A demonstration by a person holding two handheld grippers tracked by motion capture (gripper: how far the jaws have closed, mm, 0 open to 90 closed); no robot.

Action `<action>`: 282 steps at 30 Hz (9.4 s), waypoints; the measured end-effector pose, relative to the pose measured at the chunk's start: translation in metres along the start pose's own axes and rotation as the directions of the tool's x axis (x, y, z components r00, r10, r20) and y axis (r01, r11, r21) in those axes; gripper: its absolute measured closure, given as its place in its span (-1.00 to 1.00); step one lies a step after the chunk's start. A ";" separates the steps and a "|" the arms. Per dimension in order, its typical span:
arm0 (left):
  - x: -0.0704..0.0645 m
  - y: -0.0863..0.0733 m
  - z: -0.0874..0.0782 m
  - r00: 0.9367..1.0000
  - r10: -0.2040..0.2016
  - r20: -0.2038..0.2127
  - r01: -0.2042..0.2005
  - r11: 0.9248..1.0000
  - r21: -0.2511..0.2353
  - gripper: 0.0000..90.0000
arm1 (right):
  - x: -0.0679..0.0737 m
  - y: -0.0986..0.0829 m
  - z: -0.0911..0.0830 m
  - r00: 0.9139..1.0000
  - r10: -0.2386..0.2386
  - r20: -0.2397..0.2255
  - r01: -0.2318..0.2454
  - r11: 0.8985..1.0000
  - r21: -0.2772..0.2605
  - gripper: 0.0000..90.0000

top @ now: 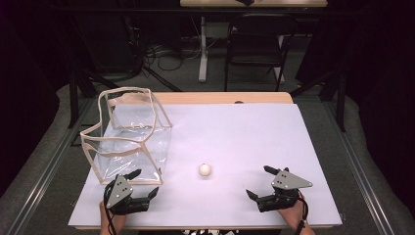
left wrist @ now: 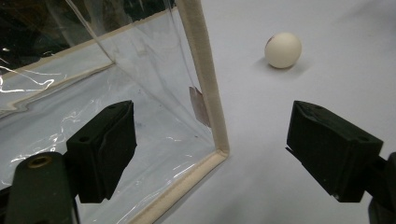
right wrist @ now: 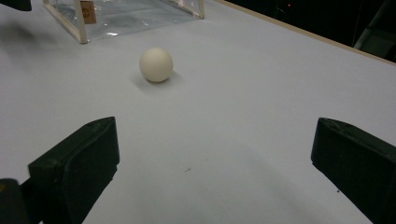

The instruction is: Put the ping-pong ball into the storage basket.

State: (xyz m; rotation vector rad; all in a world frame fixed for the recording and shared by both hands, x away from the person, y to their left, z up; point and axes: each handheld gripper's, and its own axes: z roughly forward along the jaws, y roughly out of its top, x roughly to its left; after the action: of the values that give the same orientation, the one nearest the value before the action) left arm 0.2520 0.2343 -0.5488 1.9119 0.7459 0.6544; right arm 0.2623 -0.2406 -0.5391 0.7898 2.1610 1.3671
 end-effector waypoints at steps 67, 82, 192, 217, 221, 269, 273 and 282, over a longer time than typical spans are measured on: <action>0.000 0.003 0.003 1.000 0.010 0.022 -0.009 1.000 -0.016 -0.64 | 0.008 0.050 0.066 0.995 -0.035 -0.094 0.046 0.993 0.108 -0.98; 0.001 0.003 0.005 1.000 0.010 0.026 -0.010 1.000 -0.012 -0.64 | 0.008 0.054 0.083 0.993 -0.033 -0.112 0.049 0.989 0.139 -0.98; 0.001 0.003 0.008 0.999 0.007 0.045 -0.007 1.000 0.005 -0.64 | 0.034 0.055 0.170 0.967 -0.097 -0.237 0.172 0.932 0.319 0.12; 0.000 0.003 0.008 0.999 0.006 0.046 -0.006 1.000 0.001 -0.64 | 0.027 0.065 0.160 0.972 -0.095 -0.216 0.159 0.941 0.298 0.12; 0.000 0.003 0.008 0.999 0.006 0.047 -0.006 1.000 0.000 -0.64 | 0.027 0.067 0.159 0.973 -0.094 -0.212 0.156 0.942 0.296 0.12; 0.000 0.003 0.008 0.999 0.008 0.048 -0.008 1.000 -0.001 -0.64 | 0.021 0.092 0.147 0.975 -0.122 -0.184 0.168 0.952 0.258 0.12; 0.000 0.003 0.008 0.999 0.008 0.050 -0.008 1.000 -0.003 -0.64 | 0.020 0.095 0.147 0.976 -0.122 -0.181 0.166 0.952 0.258 0.12; 0.000 0.003 0.008 0.999 0.007 0.047 -0.007 1.000 -0.003 -0.64 | 0.016 0.099 0.147 0.976 -0.127 -0.178 0.170 0.952 0.254 0.12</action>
State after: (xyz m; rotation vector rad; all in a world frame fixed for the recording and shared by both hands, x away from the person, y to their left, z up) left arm 0.2586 0.2287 -0.5491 1.9220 0.7087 0.6119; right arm 0.3676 -0.1002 -0.5087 0.6128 2.5129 1.1093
